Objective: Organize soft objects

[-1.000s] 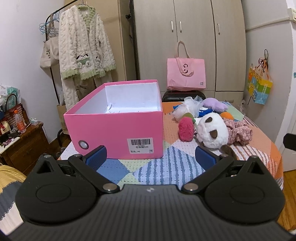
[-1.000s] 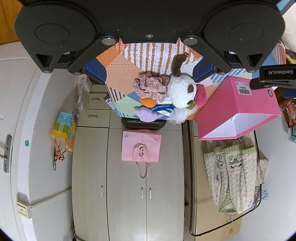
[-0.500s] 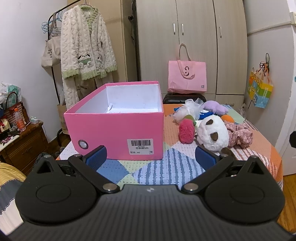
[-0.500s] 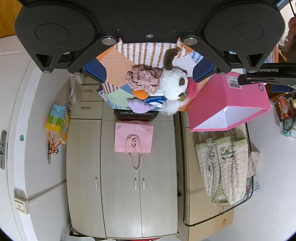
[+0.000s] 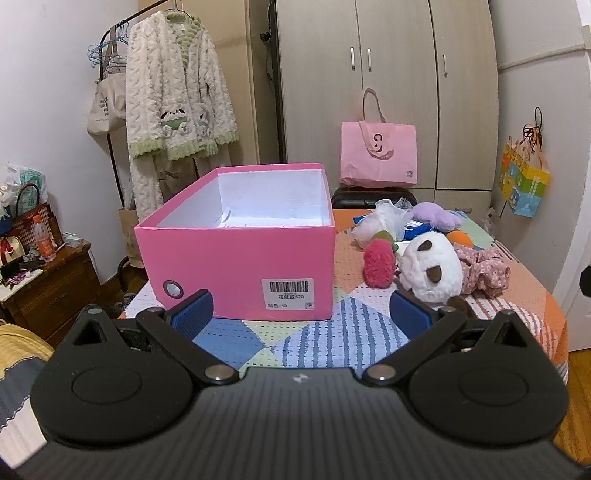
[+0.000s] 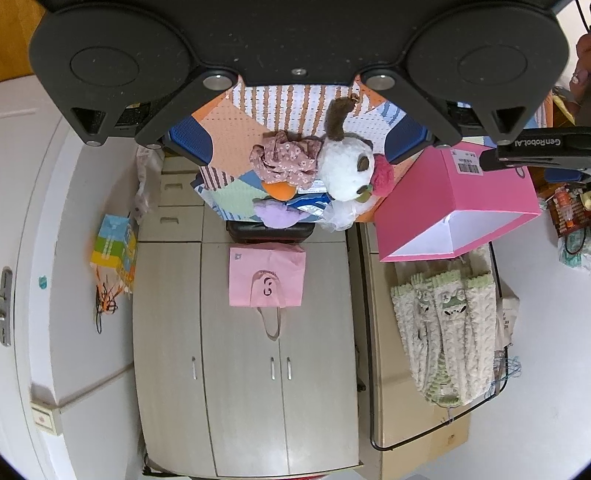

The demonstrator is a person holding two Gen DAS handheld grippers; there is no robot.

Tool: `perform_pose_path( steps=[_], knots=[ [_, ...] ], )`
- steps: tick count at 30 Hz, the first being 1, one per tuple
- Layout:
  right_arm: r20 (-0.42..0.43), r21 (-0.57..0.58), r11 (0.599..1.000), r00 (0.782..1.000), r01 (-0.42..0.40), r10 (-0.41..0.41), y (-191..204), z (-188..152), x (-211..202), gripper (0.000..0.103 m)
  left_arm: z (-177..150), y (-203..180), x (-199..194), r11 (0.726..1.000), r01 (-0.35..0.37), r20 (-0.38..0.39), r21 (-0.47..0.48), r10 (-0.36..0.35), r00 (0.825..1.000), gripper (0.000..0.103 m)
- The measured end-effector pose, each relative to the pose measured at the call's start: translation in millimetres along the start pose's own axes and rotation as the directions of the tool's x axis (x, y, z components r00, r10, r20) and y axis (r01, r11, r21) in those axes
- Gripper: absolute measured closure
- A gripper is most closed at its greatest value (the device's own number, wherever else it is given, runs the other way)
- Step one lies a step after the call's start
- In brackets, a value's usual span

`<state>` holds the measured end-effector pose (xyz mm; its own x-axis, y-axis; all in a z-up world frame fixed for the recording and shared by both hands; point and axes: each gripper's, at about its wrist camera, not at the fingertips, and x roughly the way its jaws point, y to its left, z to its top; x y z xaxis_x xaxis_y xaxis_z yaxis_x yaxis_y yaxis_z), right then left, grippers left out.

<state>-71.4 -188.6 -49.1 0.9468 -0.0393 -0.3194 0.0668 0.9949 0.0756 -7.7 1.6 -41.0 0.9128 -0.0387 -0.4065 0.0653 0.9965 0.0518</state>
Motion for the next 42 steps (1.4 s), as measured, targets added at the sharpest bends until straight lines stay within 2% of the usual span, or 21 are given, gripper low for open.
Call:
perform_pose_path(
  steps=[6,18,21,25,31,34,37,39,42],
  knots=[
    [0.021,0.011,0.998,0.998,0.056,-0.056,-4,-3,3,0.002,1,-3,-7,0.999,0.009,0.022,0.032,-0.010,1.000,0.000],
    [0.097,-0.011,1.000,0.995,0.004,-0.002,-10,-7,9,0.002,5,-5,5,1.000,0.004,-0.001,0.029,-0.004,1.000,0.000],
    [0.113,-0.025,0.999,0.993,-0.021,0.024,-10,-9,12,0.002,6,-5,8,0.999,0.019,-0.009,0.037,-0.019,1.000,0.000],
    [0.128,-0.044,0.993,0.985,-0.109,0.114,-16,-4,16,0.002,19,-4,11,0.997,0.067,-0.004,0.035,-0.067,0.998,0.000],
    [0.086,-0.143,0.978,0.982,-0.153,0.166,-16,8,32,0.002,36,-17,12,0.991,0.120,0.064,0.059,-0.124,0.990,0.000],
    [0.051,-0.158,0.963,0.972,-0.217,0.228,-18,6,45,0.003,41,-30,25,0.981,0.176,0.042,0.084,-0.180,0.983,0.000],
    [0.019,-0.164,0.943,0.955,-0.289,0.296,-17,4,60,0.004,46,-43,44,0.965,0.249,-0.014,0.083,-0.248,0.969,0.002],
    [-0.004,-0.179,0.927,0.943,-0.329,0.334,-14,2,73,0.004,47,-47,56,0.952,0.303,-0.049,0.051,-0.301,0.952,0.003],
    [-0.045,-0.198,0.905,0.926,-0.377,0.376,-9,-1,95,0.008,49,-56,74,0.923,0.383,-0.107,0.020,-0.379,0.919,0.005]
  ],
)
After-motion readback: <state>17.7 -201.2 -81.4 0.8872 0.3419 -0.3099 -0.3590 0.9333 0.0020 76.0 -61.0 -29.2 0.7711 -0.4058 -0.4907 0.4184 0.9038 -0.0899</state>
